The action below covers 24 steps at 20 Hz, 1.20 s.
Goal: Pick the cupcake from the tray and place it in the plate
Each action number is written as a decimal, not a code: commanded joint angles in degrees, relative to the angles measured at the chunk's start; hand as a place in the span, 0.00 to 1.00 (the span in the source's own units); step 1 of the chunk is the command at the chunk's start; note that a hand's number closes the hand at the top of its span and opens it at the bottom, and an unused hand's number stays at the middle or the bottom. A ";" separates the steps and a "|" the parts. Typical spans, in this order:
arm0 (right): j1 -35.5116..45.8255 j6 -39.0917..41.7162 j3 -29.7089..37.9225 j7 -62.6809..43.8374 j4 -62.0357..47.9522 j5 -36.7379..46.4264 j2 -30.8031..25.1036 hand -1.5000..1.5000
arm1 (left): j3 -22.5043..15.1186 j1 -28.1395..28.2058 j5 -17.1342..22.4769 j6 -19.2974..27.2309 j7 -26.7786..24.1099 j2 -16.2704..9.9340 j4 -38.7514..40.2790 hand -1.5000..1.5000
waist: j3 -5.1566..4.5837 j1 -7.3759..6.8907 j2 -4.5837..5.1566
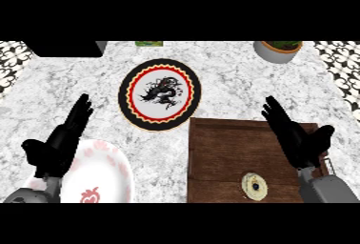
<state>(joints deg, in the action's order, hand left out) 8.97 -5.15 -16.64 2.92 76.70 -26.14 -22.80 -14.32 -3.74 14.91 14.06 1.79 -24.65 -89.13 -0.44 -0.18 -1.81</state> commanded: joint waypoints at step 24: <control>2.00 23.28 -1.37 42.71 -6.90 29.72 -15.73 0.00 | 7.44 -7.91 0.78 -4.15 6.40 0.23 10.05 0.50 | 0.43 0.18 1.79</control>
<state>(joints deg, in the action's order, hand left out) 9.46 17.63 -17.76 46.32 68.38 -0.48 -37.42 -8.79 -10.02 15.60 11.26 6.64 -23.58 -79.71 0.03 0.02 0.05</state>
